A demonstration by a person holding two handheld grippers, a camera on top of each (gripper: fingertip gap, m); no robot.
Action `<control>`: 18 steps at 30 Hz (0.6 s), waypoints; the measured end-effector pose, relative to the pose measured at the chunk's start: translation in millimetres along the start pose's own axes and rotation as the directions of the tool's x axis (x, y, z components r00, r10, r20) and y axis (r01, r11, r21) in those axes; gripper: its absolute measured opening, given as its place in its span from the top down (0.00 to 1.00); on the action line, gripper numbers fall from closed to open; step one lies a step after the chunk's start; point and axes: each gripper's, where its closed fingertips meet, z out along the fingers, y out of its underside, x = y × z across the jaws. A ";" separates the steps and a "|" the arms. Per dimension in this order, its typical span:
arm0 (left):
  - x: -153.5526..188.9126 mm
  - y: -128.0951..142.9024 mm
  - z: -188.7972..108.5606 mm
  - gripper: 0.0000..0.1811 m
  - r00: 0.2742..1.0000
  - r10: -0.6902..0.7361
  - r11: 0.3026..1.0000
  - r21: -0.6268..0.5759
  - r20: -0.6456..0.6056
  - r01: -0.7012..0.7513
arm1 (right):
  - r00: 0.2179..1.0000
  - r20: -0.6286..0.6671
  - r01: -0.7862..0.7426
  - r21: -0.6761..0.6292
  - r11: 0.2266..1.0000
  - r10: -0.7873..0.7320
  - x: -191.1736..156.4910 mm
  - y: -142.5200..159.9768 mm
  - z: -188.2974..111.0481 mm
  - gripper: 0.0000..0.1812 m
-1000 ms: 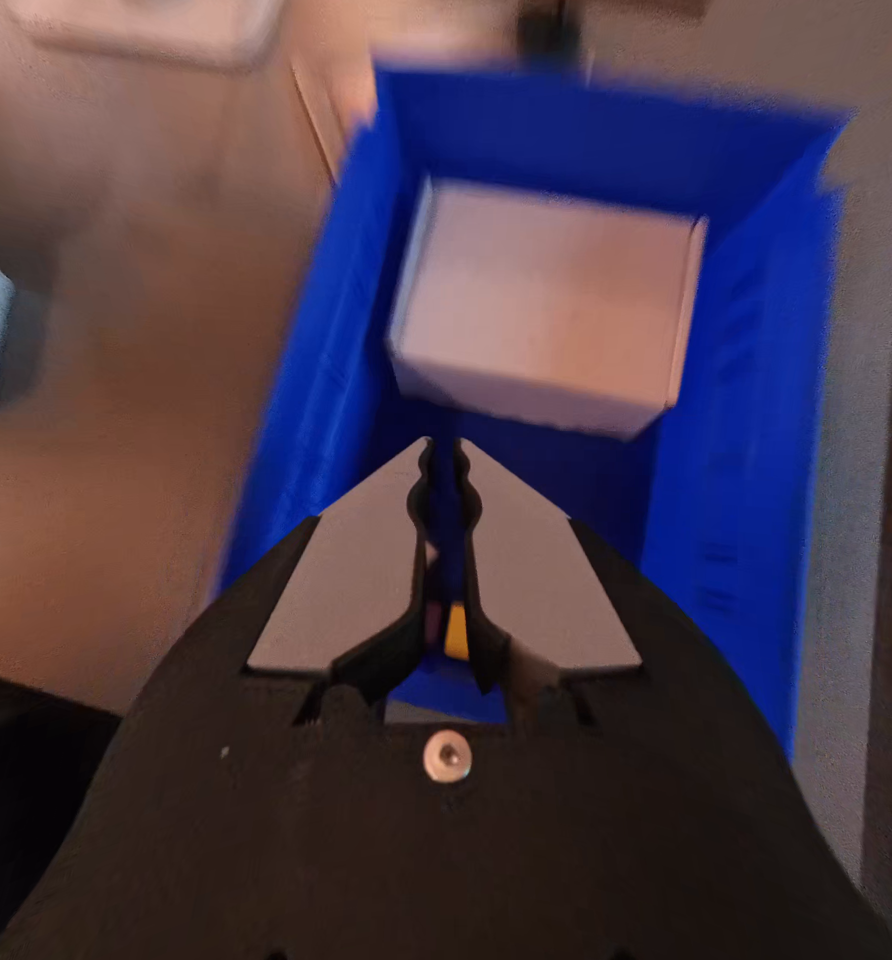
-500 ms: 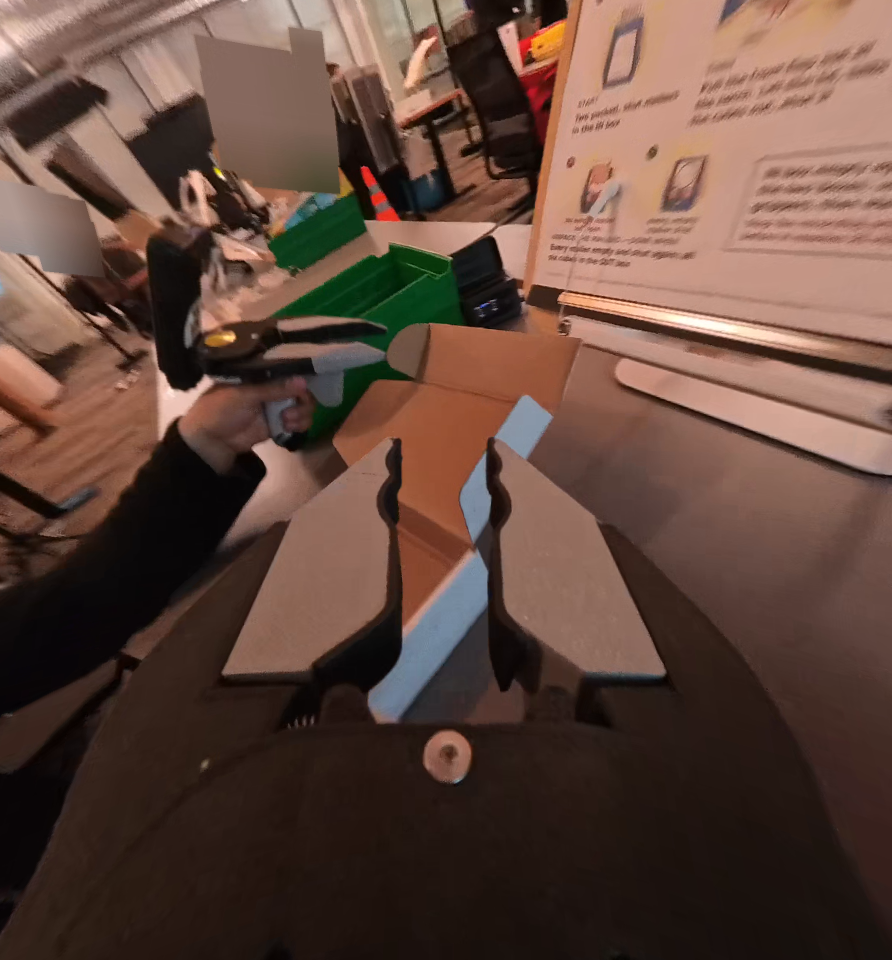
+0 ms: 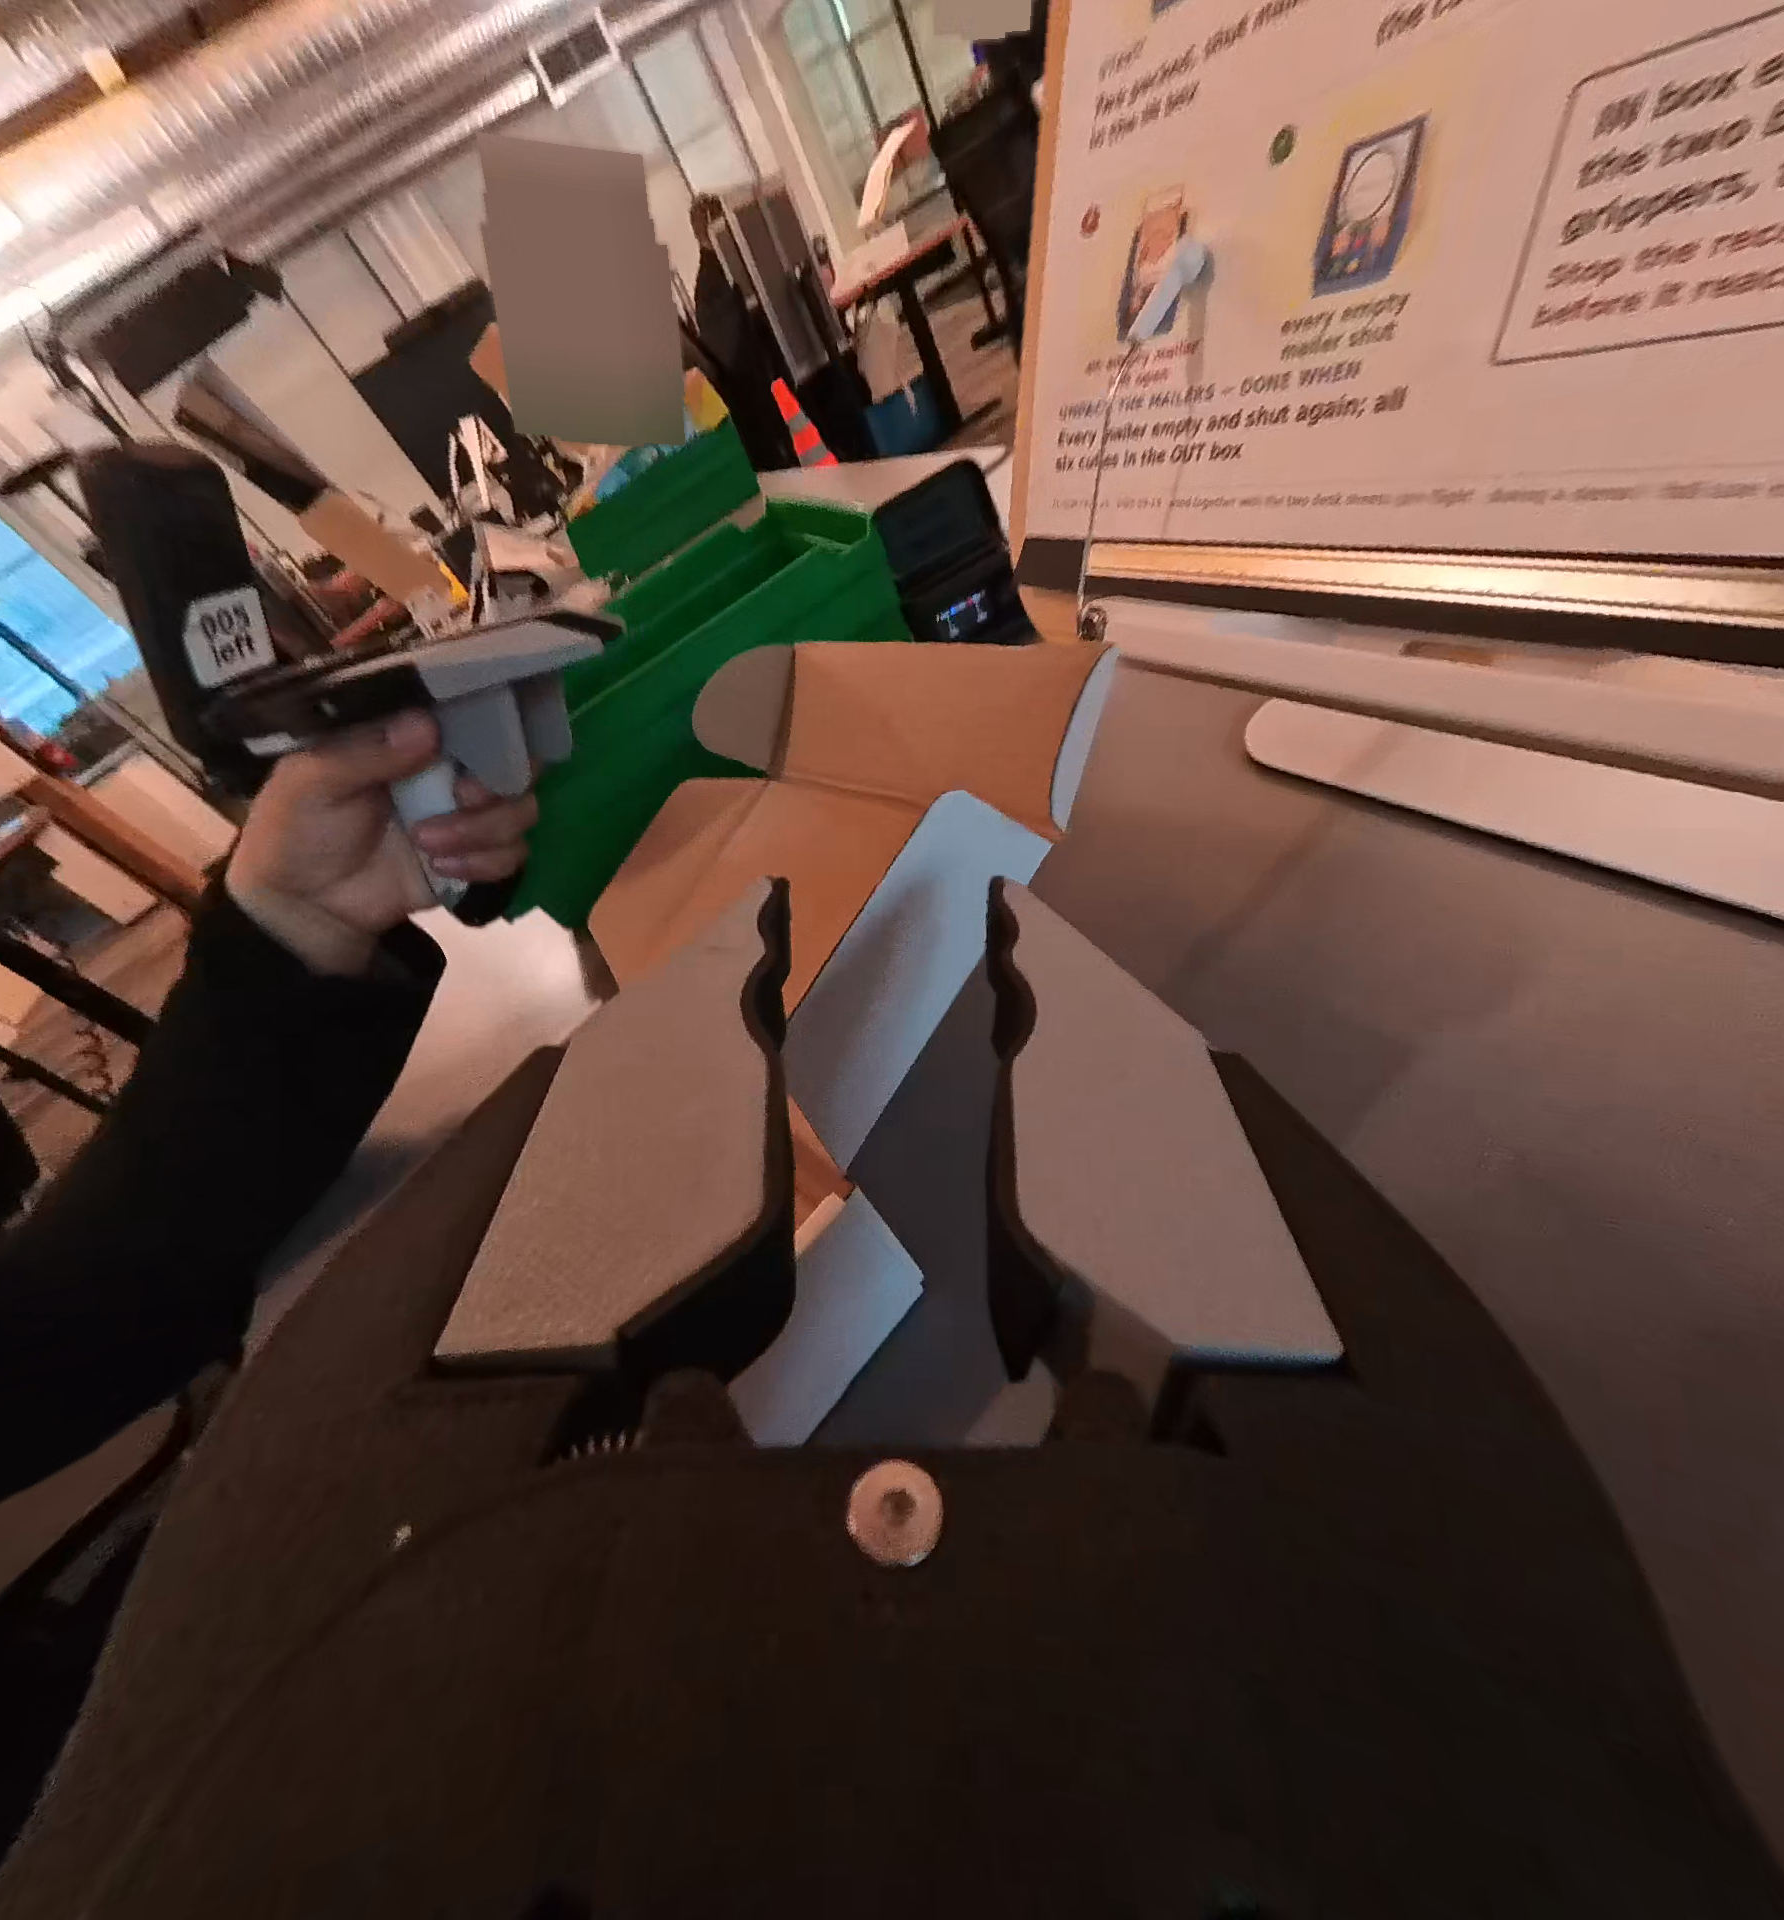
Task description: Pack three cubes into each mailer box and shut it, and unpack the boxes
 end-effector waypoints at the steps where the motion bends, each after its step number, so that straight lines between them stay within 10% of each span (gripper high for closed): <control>1: -2.4 2.1 -1.3 0.94 1.000 0.020 1.000 -0.017 0.010 -0.019 | 1.000 0.002 -0.013 0.024 1.000 0.013 1.4 -3.8 -3.9 0.82; 18: -24.3 61.8 5.1 0.96 0.967 0.224 0.921 -0.351 0.120 -0.170 | 0.999 -0.042 0.000 0.003 1.000 0.001 2.9 2.6 -5.4 0.82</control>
